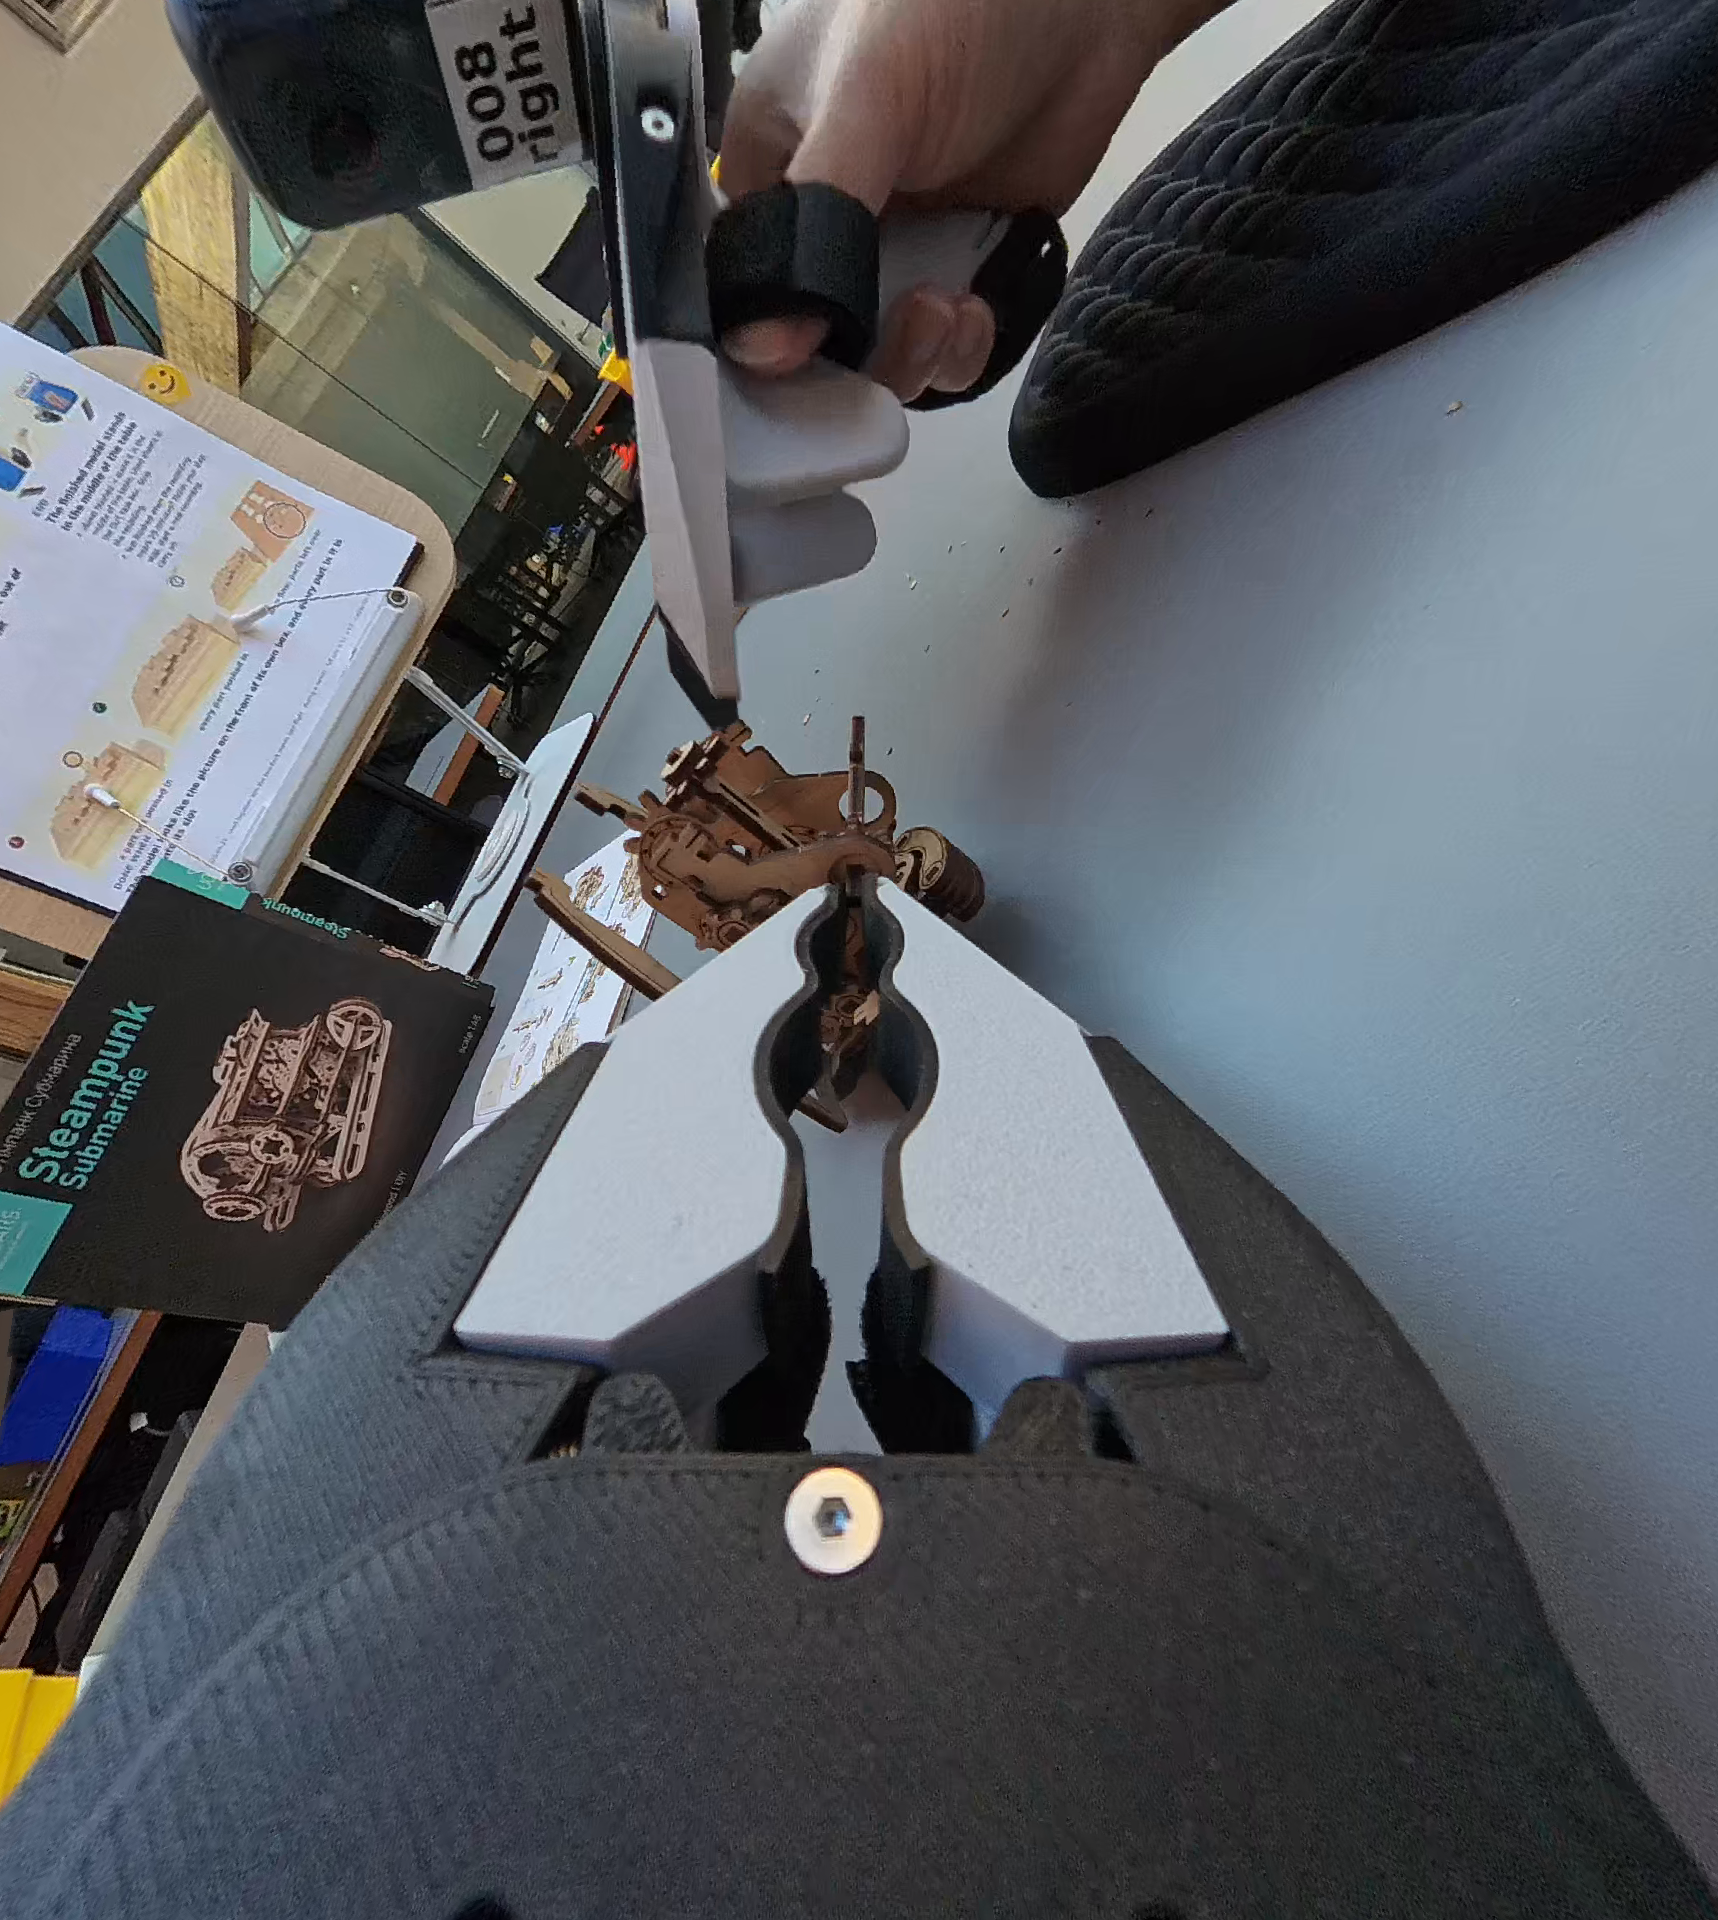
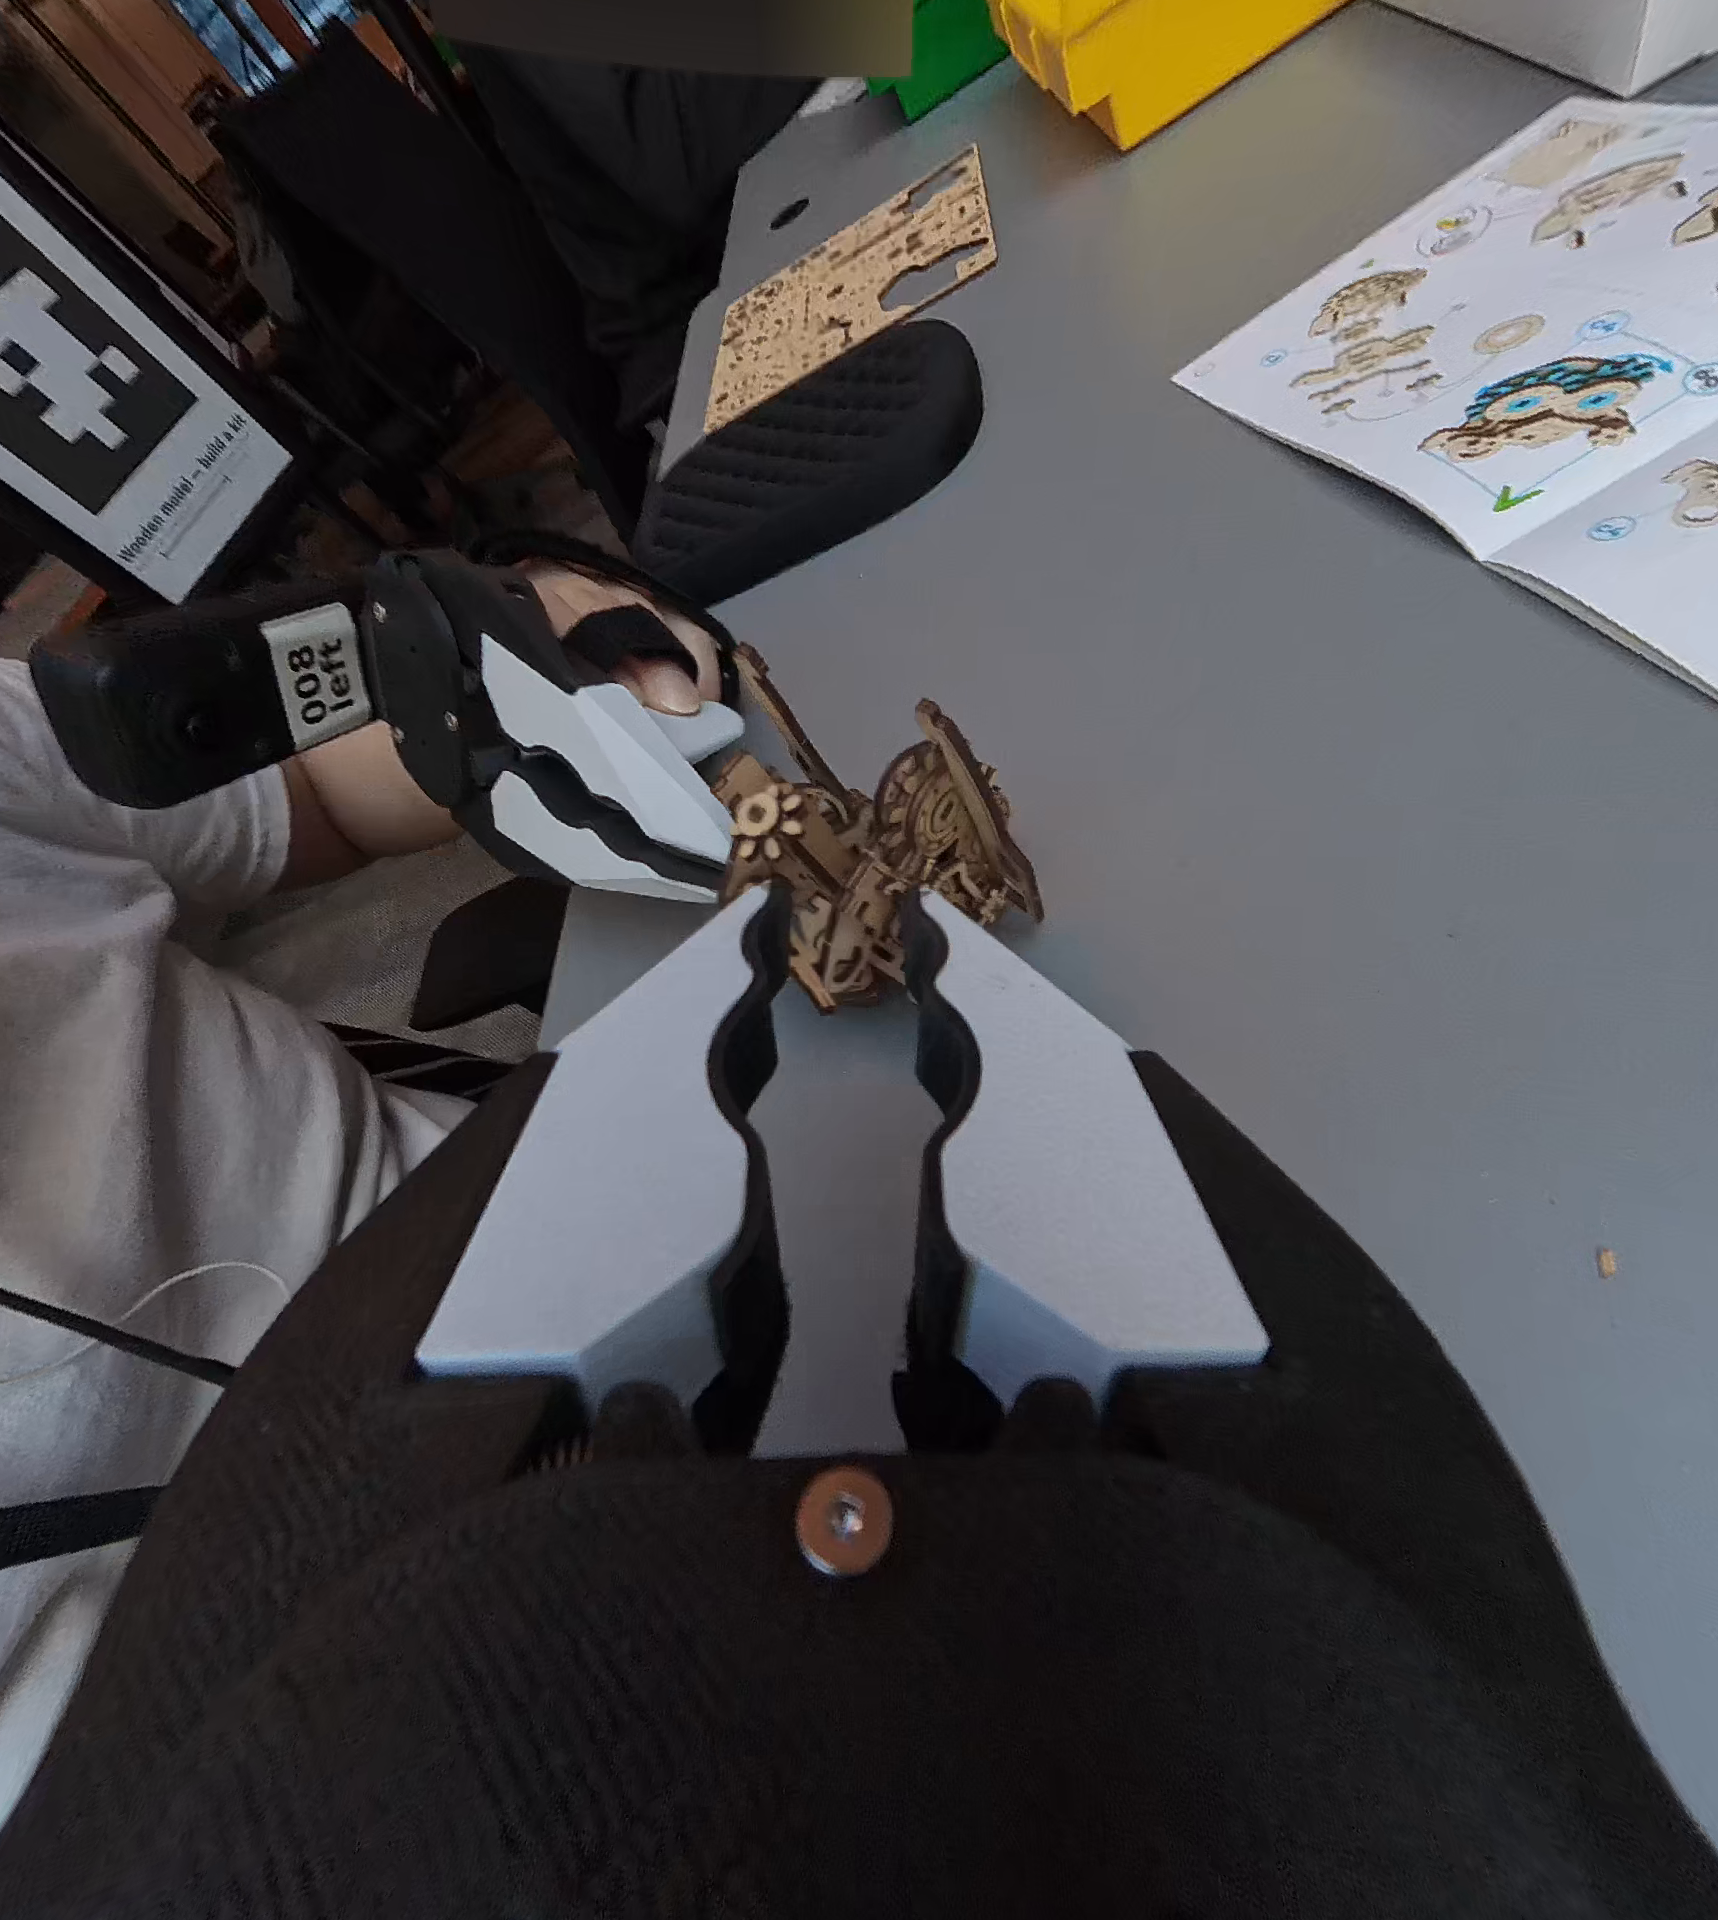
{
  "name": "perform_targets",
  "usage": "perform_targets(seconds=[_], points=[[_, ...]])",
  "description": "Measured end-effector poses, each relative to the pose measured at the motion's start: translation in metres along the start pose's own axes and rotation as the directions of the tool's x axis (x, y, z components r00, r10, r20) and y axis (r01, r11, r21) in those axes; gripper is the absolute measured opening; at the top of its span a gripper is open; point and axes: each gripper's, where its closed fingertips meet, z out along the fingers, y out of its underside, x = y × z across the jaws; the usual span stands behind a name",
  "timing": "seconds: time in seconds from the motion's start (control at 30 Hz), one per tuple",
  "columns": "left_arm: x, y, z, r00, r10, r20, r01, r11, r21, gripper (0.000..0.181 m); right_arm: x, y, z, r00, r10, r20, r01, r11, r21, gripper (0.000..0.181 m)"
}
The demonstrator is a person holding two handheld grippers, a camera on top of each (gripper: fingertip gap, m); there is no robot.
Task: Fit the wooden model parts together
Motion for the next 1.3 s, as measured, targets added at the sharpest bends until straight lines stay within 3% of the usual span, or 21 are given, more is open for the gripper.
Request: perform_targets(seconds=[0.03, 0.17, 0.23, 0.53, 0.8, 1.03, 1.17, 1.3], points=[[-0.001, 0.000, 0.000, 1.000, -0.001, 0.003, 0.001, 1.000, 0.004, 0.000, 0.007, 0.004, 0.003, 0.999, -0.002, -0.050, 0.000, 0.999, -0.046, 0.022], [-0.004, -0.001, 0.000, 1.000, 0.000, 0.014, 0.000, 1.000, 0.016, 0.000, 0.014, 0.001, 0.010, 0.997, 0.010, -0.073, -0.015, 0.998, -0.069, 0.031], [-0.005, -0.001, 0.000, 1.000, -0.001, 0.019, 0.001, 1.000, 0.016, 0.000, 0.008, -0.003, 0.012, 0.999, 0.050, -0.015, -0.051, 0.997, -0.058, 0.031], [-0.015, 0.003, -0.001, 0.998, -0.033, 0.060, 0.033, 0.999, 0.005, 0.000, 0.018, 0.008, 0.028, 0.994, 0.099, -0.044, -0.105, 0.978, -0.180, 0.028], [-0.023, 0.012, 0.000, 0.992, -0.055, 0.113, 0.061, 0.997, -0.050, 0.001, 0.024, 0.003, 0.028, 0.988, 0.133, -0.073, -0.142, 0.980, -0.139, 0.023], [-0.030, 0.011, 0.003, 0.979, -0.153, 0.136, 0.159, 0.987, -0.036, 0.000, 0.026, 0.000, 0.027, 0.979, 0.206, 0.006, -0.204, 0.974, -0.097, 0.023], [-0.033, 0.016, 0.003, 0.968, -0.221, 0.118, 0.225, 0.974, -0.026, 0.000, 0.026, -0.004, 0.023, 0.979, 0.185, 0.079, -0.179, 0.980, -0.083, 0.023], [-0.038, 0.019, 0.001, 0.958, -0.263, 0.112, 0.266, 0.964, -0.010, 0.000, 0.020, -0.016, 0.007, 0.982, 0.012, 0.187, -0.005, 0.999, -0.038, 0.022]])
